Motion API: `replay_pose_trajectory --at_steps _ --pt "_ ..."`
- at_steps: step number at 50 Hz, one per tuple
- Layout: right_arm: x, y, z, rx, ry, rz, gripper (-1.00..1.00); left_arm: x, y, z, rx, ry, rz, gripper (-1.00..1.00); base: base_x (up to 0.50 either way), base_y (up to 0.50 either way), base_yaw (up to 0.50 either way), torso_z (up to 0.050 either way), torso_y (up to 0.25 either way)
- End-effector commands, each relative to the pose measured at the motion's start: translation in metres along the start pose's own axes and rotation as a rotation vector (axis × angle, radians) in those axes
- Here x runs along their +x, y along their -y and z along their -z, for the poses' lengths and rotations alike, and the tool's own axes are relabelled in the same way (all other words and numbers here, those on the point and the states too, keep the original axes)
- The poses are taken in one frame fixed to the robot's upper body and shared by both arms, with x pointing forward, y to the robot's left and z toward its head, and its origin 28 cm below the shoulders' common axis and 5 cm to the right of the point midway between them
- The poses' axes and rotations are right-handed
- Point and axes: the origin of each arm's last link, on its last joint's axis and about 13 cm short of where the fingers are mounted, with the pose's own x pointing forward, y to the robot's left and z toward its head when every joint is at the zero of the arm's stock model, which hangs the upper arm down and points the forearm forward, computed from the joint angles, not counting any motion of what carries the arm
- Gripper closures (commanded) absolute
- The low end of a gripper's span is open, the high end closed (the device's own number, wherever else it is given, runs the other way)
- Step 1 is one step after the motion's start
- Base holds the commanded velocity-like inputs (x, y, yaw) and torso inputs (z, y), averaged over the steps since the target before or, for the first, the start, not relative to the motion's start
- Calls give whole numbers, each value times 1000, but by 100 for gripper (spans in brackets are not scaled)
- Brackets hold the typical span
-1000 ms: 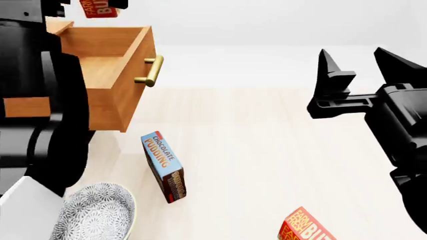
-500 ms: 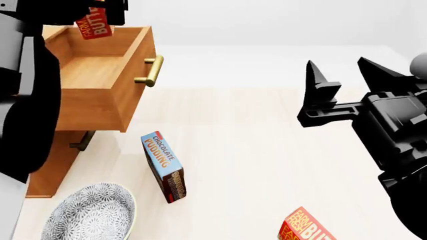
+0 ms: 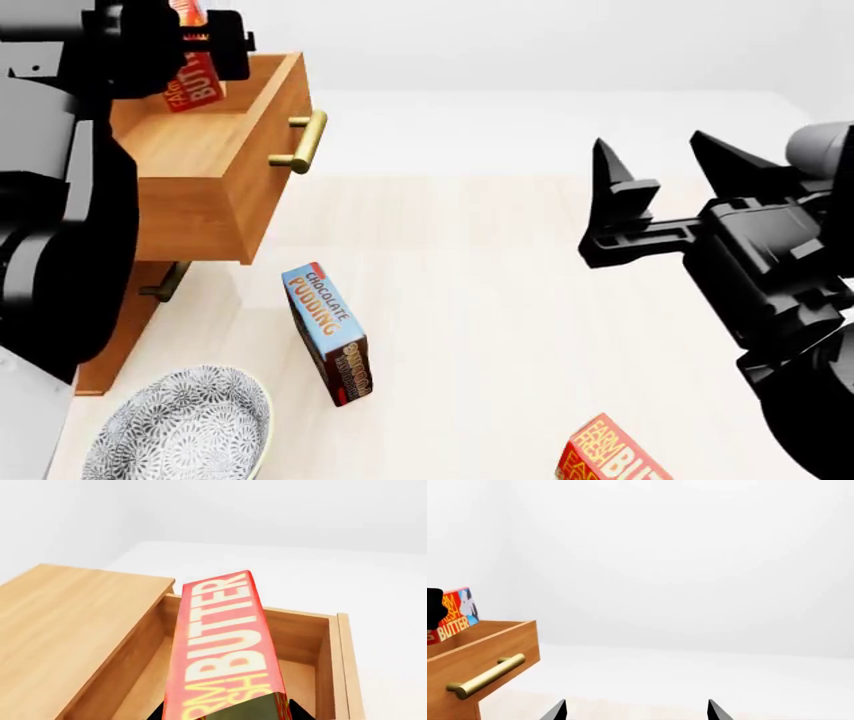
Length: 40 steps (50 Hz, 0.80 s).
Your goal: Put the butter at the front in the top drawer of the cabinet and close it.
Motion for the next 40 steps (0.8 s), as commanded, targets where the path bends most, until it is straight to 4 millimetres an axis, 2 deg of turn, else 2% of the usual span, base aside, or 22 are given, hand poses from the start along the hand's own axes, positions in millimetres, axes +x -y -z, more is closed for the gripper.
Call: replay_pose_trajectory --at_steps 1,12,40 --pt "-1 -2 2 5 -7 -11 -100 0 -6 -5 4 39 -104 100 0 0 0 0 0" --pt "-4 -2 3 14 -8 -19 -100 1 -11 -4 29 36 -155 100 0 0 0 1 1" --pt "-7 -3 10 29 -28 -26 -100 3 -14 7 120 -42 -123 100 0 0 0 0 1"
